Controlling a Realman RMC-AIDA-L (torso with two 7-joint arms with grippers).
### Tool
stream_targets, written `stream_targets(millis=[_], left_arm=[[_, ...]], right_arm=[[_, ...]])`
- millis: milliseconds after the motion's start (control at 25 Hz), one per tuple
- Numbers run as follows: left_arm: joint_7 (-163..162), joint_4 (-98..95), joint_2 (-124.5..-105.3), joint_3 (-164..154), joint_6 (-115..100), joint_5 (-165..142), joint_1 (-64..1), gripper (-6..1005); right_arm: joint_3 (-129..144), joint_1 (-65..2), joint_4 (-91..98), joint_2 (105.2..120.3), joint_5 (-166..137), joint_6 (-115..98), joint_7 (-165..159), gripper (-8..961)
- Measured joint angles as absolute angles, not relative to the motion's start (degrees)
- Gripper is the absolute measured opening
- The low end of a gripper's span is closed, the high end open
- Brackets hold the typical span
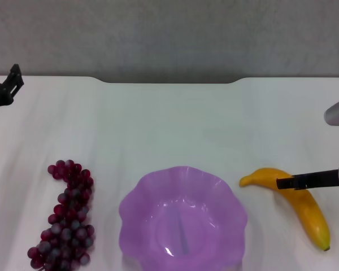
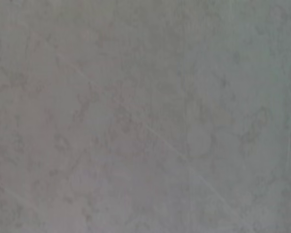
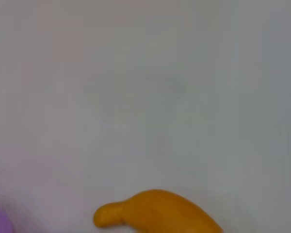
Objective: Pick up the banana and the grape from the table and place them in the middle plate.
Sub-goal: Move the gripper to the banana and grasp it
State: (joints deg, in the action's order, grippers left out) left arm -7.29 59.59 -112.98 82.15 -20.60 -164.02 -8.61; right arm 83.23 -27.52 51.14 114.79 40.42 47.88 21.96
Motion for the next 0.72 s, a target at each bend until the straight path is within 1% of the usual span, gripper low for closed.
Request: stream_targets(millis=[480, 720], left_arm=[[-7.9, 59.6, -113.05, 82.3, -20.8, -164.0, -8.6, 744], [-7.9, 59.6, -112.88, 82.2, -20.8, -164.1, -8.7, 744]], right_arm=[[83.2, -29.3, 47.9, 114.73, 40.4, 46.7, 22.4, 746], [83.2, -31.4, 43.7, 114.69, 40.3, 45.4, 23.5, 734]])
